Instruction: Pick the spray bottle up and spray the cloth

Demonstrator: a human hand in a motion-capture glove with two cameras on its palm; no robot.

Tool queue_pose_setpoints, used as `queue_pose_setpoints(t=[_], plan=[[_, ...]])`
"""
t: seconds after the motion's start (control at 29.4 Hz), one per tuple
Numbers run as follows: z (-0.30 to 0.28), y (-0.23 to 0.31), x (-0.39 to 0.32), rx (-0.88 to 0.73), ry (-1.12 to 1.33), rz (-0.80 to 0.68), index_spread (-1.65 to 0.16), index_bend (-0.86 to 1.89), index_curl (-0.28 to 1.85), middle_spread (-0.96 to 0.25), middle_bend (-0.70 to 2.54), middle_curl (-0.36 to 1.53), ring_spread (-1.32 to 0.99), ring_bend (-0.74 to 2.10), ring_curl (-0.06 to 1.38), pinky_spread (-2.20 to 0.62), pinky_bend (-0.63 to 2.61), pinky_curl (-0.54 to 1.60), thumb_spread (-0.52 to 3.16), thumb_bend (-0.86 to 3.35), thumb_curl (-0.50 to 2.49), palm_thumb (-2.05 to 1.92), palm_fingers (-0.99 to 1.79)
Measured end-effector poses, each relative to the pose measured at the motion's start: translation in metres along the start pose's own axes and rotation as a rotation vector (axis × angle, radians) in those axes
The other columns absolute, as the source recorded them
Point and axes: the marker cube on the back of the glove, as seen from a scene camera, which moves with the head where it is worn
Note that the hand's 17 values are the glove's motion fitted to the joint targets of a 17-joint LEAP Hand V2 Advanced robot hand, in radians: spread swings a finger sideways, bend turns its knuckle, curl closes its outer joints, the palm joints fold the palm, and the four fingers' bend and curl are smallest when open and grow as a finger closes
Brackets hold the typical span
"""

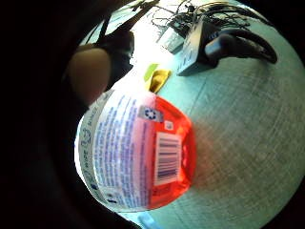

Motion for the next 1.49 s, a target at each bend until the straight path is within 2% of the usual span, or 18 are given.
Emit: queue_pose_setpoints(t=[0.17,0.34,0.54,0.78,1.05,1.49], plan=[[-0.001,-0.003,-0.001,0.037,0.046,-0.02,-0.33,0.16,0.24,-0.09,0.41,0.43,-0.06,0.43,0.33,0.21,0.2,0.3,1.01,0.06,0.34,0.77,0.94],[-0.001,-0.005,-0.003,0.071,0.066,-0.049,-0.3,0.16,0.28,-0.09,0.38,0.43,-0.08,0.45,0.36,0.19,0.18,0.31,0.99,0.04,0.37,0.8,1.03],[0.0,-0.008,-0.014,0.022,0.092,-0.069,-0.28,0.13,0.3,-0.09,0.39,0.44,-0.09,0.46,0.38,0.15,0.19,0.33,0.97,0.01,0.4,0.82,1.11],[0.017,-0.015,-0.044,-0.163,0.148,-0.09,-0.26,0.12,0.3,-0.09,0.38,0.44,-0.08,0.49,0.39,0.12,0.22,0.34,0.95,-0.02,0.43,0.83,1.15],[0.062,-0.032,-0.071,-0.387,0.243,0.032,-0.24,0.11,0.3,-0.07,0.39,0.45,-0.07,0.52,0.39,0.09,0.25,0.36,0.94,-0.02,0.46,0.84,1.16],[0.106,-0.035,-0.083,-0.599,0.351,0.117,-0.21,0.12,0.3,-0.06,0.4,0.45,-0.05,0.55,0.4,0.08,0.27,0.37,0.94,-0.02,0.49,0.84,1.16]])
